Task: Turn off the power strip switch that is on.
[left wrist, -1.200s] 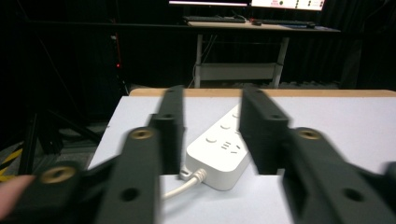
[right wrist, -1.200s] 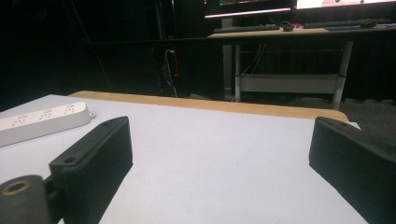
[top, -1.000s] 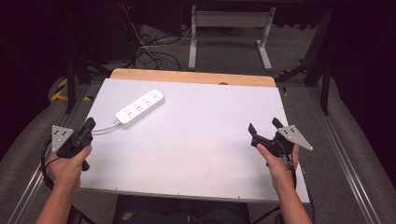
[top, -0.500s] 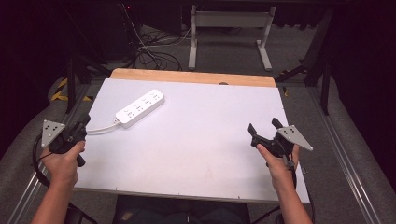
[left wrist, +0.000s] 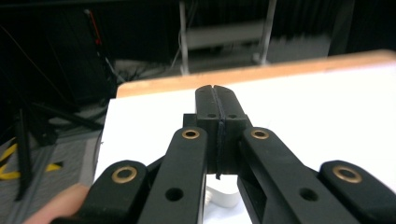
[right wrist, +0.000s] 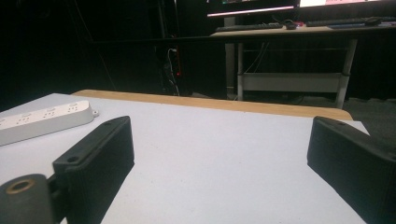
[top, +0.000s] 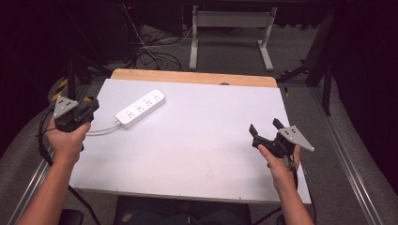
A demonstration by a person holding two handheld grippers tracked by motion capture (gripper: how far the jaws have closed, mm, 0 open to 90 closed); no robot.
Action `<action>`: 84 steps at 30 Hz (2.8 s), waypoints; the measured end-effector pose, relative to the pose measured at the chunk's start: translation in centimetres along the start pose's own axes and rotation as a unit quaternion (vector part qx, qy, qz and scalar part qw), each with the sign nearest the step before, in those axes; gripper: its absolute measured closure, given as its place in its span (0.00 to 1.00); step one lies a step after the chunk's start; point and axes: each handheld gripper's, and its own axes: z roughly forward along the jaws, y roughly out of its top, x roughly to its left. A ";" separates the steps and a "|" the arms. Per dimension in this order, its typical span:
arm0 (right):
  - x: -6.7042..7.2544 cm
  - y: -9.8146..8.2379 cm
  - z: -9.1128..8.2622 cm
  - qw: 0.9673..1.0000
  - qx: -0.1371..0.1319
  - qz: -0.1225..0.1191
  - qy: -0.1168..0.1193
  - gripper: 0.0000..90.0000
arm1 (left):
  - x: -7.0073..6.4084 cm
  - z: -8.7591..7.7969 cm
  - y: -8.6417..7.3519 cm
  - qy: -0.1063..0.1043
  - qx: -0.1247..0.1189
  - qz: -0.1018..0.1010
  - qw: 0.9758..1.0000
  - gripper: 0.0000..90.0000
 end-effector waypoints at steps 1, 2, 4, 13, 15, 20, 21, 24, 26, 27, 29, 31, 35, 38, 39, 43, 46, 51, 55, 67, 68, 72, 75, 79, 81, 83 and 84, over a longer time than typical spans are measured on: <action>0.0 0.0 0.0 1.000 -0.001 -0.001 0.001 0.09 | 0.1 0.5 0.4 -0.002 0.012 0.006 1.000 1.00; -0.1 0.0 0.1 1.000 0.001 -0.001 0.001 0.09 | 0.1 0.9 0.7 -0.002 0.019 0.010 1.000 1.00; -0.1 -0.1 0.1 1.000 0.003 0.001 0.002 0.09 | 0.2 1.7 0.9 -0.007 0.039 0.018 0.999 1.00; 0.1 0.0 0.1 1.000 0.003 0.000 0.003 0.09 | 0.1 5.0 1.2 -0.022 0.107 0.049 0.993 1.00; 0.1 -0.1 0.1 1.000 0.004 0.000 0.004 0.09 | 0.1 6.0 1.3 -0.020 0.125 0.057 0.990 1.00; 0.1 -0.1 0.1 1.000 0.004 0.000 0.006 0.09 | -0.1 8.5 1.1 -0.023 0.164 0.066 0.984 1.00; 0.1 -0.1 0.1 1.000 0.003 0.001 0.007 0.09 | -0.2 9.8 0.8 -0.022 0.182 0.071 0.980 1.00; 0.1 -0.1 0.2 1.000 0.004 -0.001 0.007 0.09 | -0.2 11.3 0.3 -0.020 0.205 0.071 0.976 1.00; 0.2 -0.1 0.2 1.000 0.005 -0.001 0.008 0.09 | 0.0 12.5 -0.3 -0.018 0.221 0.071 0.973 1.00; 0.2 -0.1 0.2 1.000 0.005 -0.001 0.008 0.09 | 0.0 12.8 -0.5 -0.017 0.228 0.070 0.971 1.00; 0.2 -0.1 0.2 1.000 0.006 -0.001 0.009 0.09 | 0.1 13.4 -0.8 -0.017 0.238 0.064 0.969 1.00; 0.2 -0.1 0.2 1.000 0.006 0.001 0.011 0.09 | 0.1 14.0 -1.1 -0.019 0.248 0.067 0.966 1.00; 0.2 -0.1 0.2 1.000 0.006 0.001 0.013 0.09 | -0.2 14.6 -1.5 -0.025 0.253 0.066 0.965 1.00; 0.3 -0.2 0.4 1.000 0.008 -0.001 0.015 0.09 | -0.2 14.8 -1.7 -0.026 0.251 0.065 0.965 1.00; 0.4 -0.2 0.4 1.000 0.008 -0.001 0.016 0.09 | -0.1 14.8 -1.7 -0.027 0.253 0.064 0.965 1.00; 0.4 -0.2 0.4 1.000 0.008 0.000 0.016 0.09 | 0.1 14.8 -1.7 -0.033 0.247 0.057 0.967 1.00; 0.5 -0.1 0.4 1.000 0.007 0.000 0.015 0.09 | 0.0 14.9 -1.7 -0.034 0.247 0.056 0.967 1.00; 0.4 -0.1 0.2 1.000 0.005 0.003 0.016 0.09 | -0.1 15.0 -1.8 -0.039 0.245 0.051 0.967 1.00; 0.4 -0.1 0.3 1.000 0.006 0.004 0.016 0.09 | -0.4 15.1 -2.1 -0.040 0.244 0.052 0.967 1.00; 0.5 -0.1 0.2 1.000 0.004 0.002 0.014 0.09 | -0.9 14.8 -2.8 -0.039 0.222 0.039 0.974 1.00; 0.5 -0.1 0.2 1.000 0.004 0.002 0.013 0.09 | -0.8 14.8 -2.8 -0.040 0.220 0.038 0.974 1.00; 0.5 -0.1 0.1 1.000 0.004 0.003 0.013 0.09 | -0.7 14.7 -2.8 -0.036 0.220 0.037 0.974 1.00; 0.4 -0.1 0.0 1.000 0.003 0.004 0.014 0.09 | -0.7 14.7 -2.9 -0.035 0.215 0.034 0.975 1.00; 0.5 -0.1 0.1 1.000 0.004 0.002 0.013 0.09 | -0.6 14.7 -3.0 -0.038 0.215 0.024 0.976 1.00; 0.5 -0.1 0.1 1.000 0.004 0.001 0.015 0.09 | -0.5 14.7 -3.1 -0.039 0.209 0.019 0.977 1.00; 0.6 0.0 0.1 1.000 0.004 0.001 0.015 0.09 | -0.5 14.6 -3.2 -0.038 0.205 0.012 0.978 1.00; 0.5 0.0 0.1 1.000 0.003 0.001 0.015 0.09 | -0.5 14.6 -3.3 -0.039 0.202 0.014 0.978 1.00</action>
